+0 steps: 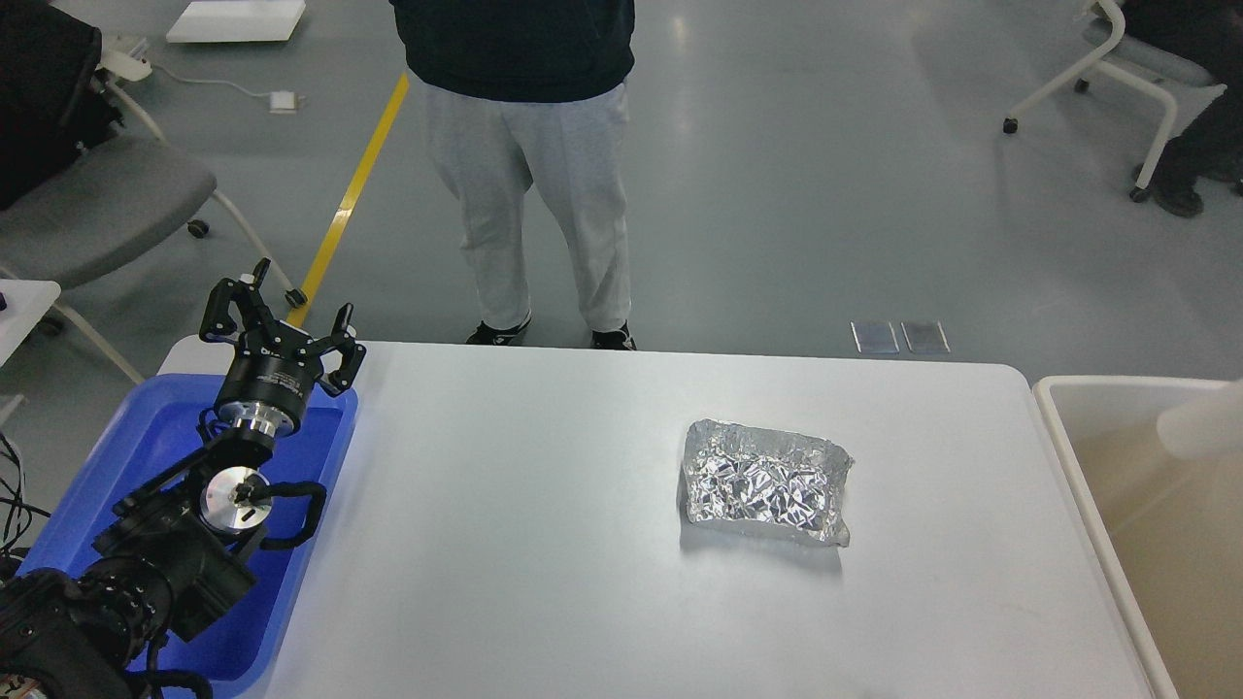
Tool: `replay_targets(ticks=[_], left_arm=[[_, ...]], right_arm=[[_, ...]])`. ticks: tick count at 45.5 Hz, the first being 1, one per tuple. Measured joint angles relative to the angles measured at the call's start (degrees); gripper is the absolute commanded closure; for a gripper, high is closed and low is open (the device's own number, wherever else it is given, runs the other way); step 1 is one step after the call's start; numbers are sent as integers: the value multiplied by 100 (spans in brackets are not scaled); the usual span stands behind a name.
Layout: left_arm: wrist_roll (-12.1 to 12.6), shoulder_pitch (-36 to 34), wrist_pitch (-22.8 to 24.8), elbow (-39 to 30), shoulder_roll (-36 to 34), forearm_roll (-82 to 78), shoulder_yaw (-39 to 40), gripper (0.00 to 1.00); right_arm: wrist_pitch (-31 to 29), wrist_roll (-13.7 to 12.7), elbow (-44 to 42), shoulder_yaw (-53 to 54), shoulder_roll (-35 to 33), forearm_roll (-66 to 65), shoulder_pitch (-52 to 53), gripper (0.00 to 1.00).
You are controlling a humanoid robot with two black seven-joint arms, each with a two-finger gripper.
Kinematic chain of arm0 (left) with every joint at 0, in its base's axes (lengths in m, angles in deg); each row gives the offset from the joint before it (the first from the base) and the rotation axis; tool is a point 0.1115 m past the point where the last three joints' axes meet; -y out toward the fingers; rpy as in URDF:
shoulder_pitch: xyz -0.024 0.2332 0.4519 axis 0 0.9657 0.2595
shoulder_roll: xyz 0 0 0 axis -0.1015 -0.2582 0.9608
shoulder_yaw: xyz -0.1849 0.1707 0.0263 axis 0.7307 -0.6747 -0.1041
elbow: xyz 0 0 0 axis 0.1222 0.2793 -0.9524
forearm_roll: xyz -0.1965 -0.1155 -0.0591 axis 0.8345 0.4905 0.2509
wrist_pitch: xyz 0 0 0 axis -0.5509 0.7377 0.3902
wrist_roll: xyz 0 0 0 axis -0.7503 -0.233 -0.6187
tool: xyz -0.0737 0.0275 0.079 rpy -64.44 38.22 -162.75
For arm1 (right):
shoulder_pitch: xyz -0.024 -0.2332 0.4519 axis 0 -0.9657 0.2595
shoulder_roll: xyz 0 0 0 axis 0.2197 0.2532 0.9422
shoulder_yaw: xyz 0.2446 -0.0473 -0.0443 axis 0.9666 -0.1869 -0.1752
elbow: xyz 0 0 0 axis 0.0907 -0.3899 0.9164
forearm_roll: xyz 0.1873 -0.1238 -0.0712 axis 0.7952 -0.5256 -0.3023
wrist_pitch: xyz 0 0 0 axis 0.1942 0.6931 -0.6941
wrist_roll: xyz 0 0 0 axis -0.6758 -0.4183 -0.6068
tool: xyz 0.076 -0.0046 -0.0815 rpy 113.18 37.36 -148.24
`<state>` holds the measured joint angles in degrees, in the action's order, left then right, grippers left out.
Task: Tidy desktop
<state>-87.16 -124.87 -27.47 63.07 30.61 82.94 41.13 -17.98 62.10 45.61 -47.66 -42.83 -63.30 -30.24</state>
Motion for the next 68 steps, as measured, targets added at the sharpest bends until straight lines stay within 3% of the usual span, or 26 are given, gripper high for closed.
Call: replay_targets(ticks=[18, 32, 50, 59, 60, 68], left_arm=[[0, 0, 9, 0, -1, 0, 2, 0], [0, 0, 9, 2, 0, 0, 0, 0], [0, 0, 1, 6, 0, 0, 0, 0], [0, 0, 1, 5, 0, 0, 0, 0], [0, 0, 1, 5, 0, 0, 0, 0], [0, 0, 1, 1, 0, 1, 0, 0]], right_arm=[[176, -150, -2016, 6, 1404, 1291, -1033, 100], [826, -607, -2447, 31, 1971, 1890, -1383, 100], [1310, -854, -2556, 97, 2257, 2063, -1577, 100], [1424, -894, -2578, 141, 2297, 2084, -1614, 5], [1470, -896, -2578, 146, 2303, 2087, -1617, 1], [1876, -907, -2590, 167, 2385, 2094, -1634, 1]])
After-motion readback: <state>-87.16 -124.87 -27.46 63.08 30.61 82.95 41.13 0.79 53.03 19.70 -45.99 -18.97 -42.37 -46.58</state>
